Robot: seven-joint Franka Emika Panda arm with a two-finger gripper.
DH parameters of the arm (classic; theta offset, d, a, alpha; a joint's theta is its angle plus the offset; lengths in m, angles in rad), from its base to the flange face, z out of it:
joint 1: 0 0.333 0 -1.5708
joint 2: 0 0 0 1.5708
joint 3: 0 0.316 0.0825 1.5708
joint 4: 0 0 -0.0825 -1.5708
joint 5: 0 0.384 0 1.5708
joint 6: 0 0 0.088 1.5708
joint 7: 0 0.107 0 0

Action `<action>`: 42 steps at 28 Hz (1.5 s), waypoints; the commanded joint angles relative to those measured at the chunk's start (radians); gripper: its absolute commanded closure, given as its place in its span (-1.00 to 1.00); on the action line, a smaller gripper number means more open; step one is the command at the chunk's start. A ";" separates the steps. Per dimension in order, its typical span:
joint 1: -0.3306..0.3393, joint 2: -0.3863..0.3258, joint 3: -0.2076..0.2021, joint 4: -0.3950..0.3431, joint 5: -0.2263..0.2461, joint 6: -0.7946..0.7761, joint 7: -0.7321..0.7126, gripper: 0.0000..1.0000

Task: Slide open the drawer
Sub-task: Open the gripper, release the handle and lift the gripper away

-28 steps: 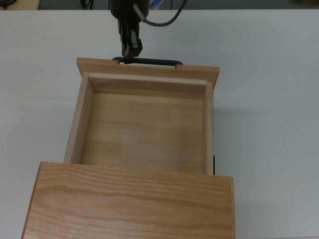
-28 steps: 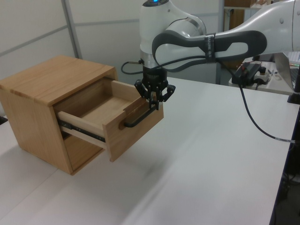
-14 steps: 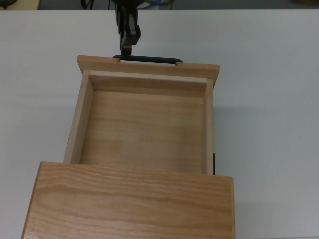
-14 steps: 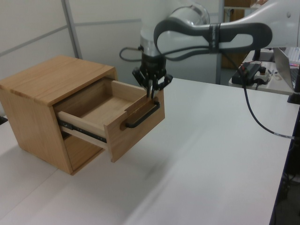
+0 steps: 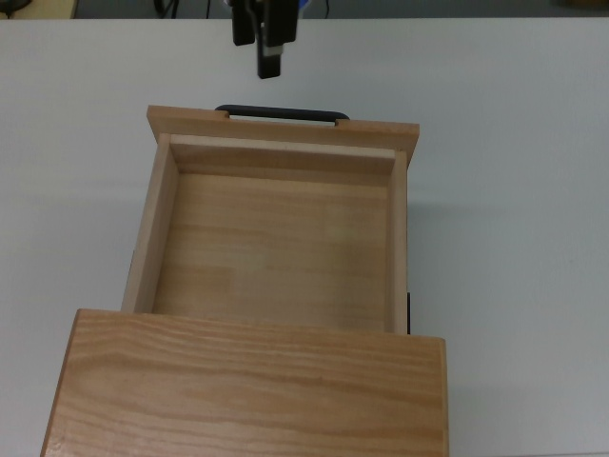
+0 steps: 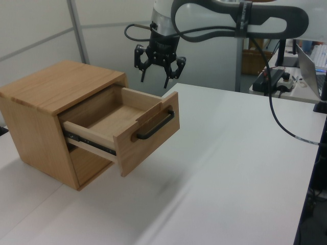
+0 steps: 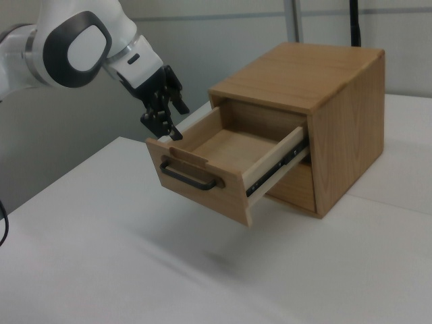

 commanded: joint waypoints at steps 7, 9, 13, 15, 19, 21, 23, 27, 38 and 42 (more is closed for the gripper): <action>-0.002 -0.007 0.004 0.037 0.082 -0.068 -0.391 -1.00; -0.002 -0.007 0.004 0.043 0.080 -0.113 -0.492 -1.00; -0.002 -0.006 0.012 0.052 0.077 -0.185 -0.645 -1.00; -0.002 -0.006 0.011 0.052 0.074 -0.205 -0.701 -1.00; -0.003 -0.006 0.003 0.054 0.065 -0.263 -0.860 -1.00; -0.005 -0.006 0.000 0.054 0.054 -0.283 -0.921 -1.00; -0.005 -0.006 0.000 0.052 0.016 -0.306 -1.009 -1.00; -0.005 0.000 0.004 0.052 -0.036 -0.315 -1.061 -1.00; -0.003 0.034 0.007 0.046 -0.045 -0.314 -1.101 -1.00; -0.003 0.037 0.007 0.045 -0.039 -0.305 -1.104 -1.00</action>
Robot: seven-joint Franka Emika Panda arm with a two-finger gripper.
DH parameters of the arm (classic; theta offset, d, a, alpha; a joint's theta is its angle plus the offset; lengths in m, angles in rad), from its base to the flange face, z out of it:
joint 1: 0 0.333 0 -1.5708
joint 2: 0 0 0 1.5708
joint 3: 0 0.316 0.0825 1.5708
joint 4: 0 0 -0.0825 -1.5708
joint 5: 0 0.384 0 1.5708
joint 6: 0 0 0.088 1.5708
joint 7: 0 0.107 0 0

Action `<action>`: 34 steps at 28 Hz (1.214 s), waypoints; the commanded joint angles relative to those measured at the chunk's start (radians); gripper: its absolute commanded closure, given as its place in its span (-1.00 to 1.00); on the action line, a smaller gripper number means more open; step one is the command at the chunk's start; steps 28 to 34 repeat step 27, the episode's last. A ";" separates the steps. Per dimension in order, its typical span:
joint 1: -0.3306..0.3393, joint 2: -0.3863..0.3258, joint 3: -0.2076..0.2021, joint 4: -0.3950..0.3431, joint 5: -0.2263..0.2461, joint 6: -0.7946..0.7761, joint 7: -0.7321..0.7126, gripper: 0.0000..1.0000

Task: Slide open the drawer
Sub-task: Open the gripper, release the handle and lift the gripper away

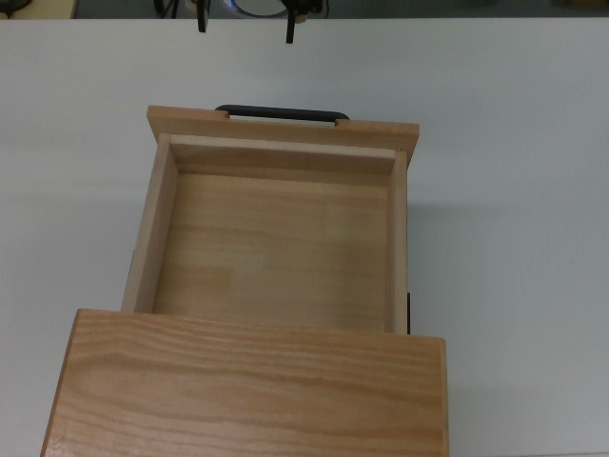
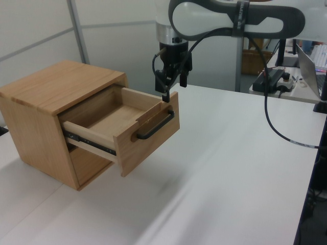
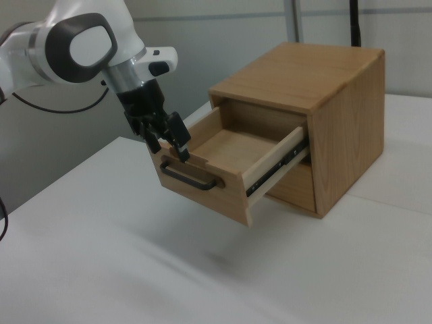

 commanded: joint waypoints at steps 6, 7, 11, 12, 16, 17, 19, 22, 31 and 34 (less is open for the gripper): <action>-0.017 0.017 -0.009 -0.020 0.022 -0.012 -0.042 -1.00; -0.026 0.020 -0.009 -0.020 0.030 -0.012 -0.042 -1.00; -0.043 0.026 -0.016 -0.016 0.042 -0.010 -0.042 -1.00; -0.043 0.028 -0.022 -0.016 0.042 -0.009 -0.042 -1.00; -0.035 0.034 -0.047 -0.016 0.042 -0.007 -0.045 -1.00; -0.035 0.034 -0.052 -0.016 0.042 -0.007 -0.045 -1.00; -0.037 0.035 -0.053 -0.016 0.042 -0.007 -0.047 -1.00; -0.041 0.052 -0.052 -0.016 0.042 -0.006 -0.045 -1.00; -0.041 0.054 -0.052 -0.014 0.037 -0.004 -0.047 -1.00; -0.041 0.054 -0.052 -0.014 0.037 -0.004 -0.047 -1.00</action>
